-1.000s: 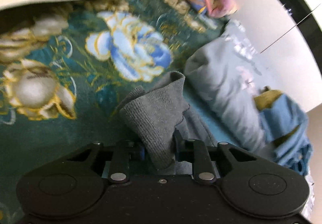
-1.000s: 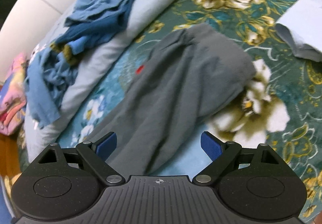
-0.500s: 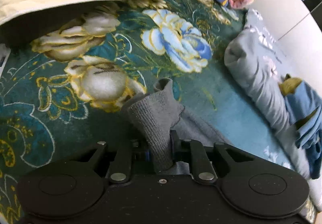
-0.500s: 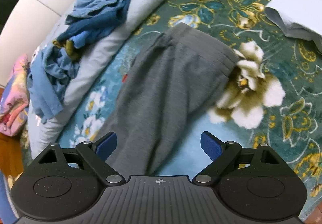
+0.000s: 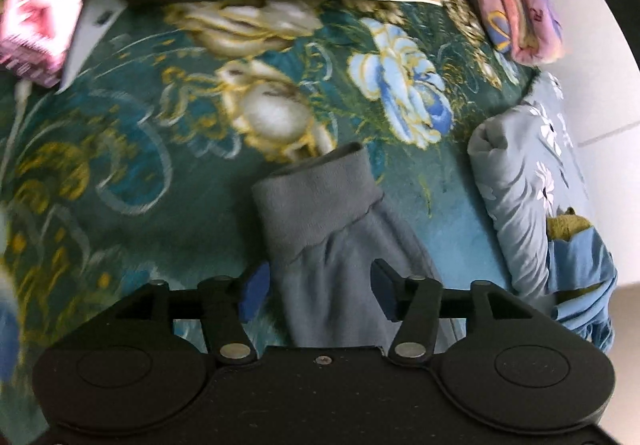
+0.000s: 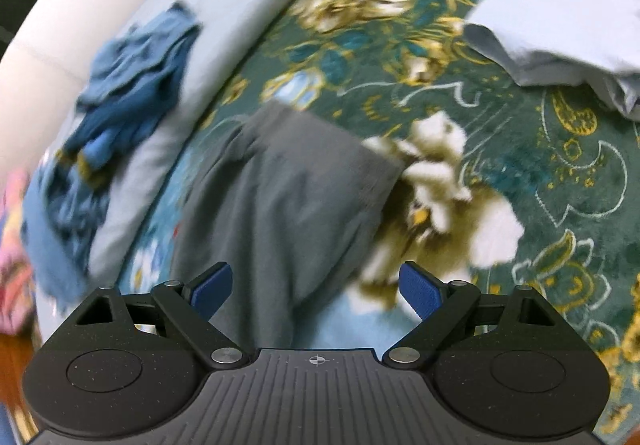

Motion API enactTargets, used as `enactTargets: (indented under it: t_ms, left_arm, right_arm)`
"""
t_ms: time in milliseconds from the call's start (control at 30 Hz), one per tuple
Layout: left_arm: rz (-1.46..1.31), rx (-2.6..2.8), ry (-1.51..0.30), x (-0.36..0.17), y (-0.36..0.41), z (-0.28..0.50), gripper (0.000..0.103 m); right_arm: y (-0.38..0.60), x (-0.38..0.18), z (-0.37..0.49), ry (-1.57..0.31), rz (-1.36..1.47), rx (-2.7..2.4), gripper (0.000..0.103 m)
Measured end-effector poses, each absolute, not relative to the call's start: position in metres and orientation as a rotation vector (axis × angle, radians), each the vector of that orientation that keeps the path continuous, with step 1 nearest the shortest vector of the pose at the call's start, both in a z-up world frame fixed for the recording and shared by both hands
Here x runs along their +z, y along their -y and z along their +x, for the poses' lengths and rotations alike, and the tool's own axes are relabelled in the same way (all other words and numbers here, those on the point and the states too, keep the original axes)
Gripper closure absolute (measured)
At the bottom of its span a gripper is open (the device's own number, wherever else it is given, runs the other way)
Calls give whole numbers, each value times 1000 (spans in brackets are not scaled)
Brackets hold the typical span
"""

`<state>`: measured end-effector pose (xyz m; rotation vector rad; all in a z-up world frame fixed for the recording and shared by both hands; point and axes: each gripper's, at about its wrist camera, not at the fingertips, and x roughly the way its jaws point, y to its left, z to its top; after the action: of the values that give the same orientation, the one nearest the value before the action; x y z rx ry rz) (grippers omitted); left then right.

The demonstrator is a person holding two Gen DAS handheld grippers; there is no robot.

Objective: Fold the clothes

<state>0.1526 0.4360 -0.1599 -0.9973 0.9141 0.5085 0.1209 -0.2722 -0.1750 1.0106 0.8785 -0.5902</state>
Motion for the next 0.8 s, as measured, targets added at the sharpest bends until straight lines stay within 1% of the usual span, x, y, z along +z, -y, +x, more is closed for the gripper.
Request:
enactTargets:
  t_ms: [133,200,233,267,300,333,367,433,467,533,633,800]
  left_arm:
    - [-1027,561,-921,-149,-423,137,44]
    - [-1025,578,-929,-146,-414,134,44]
    - [-1026,581,-933,-144,-409,134,44]
    - [-1027,584,-938,-143,-405,135,44]
    - [-1024,587,-944,-142,-399,137,44]
    - [-1020,583,-948,-140,-394,140,44]
    - [-1015,579,-952,-138,-389,143,44]
    - [-1004,565,-959,-135,-379,151,43]
    - [-998,556,-961,-133,-374,155,43]
    - [-986,543,-963,-130,-364,162,39]
    - [-967,529,-962,-124,-351,170,39]
    - [-962,531,-956,-118,-336,176,39]
  right_arm:
    - [296,-199,126,-790,1129,-637,13]
    - [304,-208,130,-764,1178,-647,13]
    - [307,-212,132,-764,1189,-653,14]
    - [310,-216,134,-765,1197,-660,16]
    - [313,-219,136,-766,1205,-666,22]
    - [315,-222,137,-769,1208,-672,30]
    - [317,-226,138,-773,1211,-677,34]
    - [320,-229,139,-782,1233,-669,50]
    - [321,-228,140,-791,1230,-667,55]
    - [325,-222,140,-802,1207,-656,77]
    - [333,-205,136,-796,1146,-629,87]
    - [352,-217,130,-862,1149,-600,89]
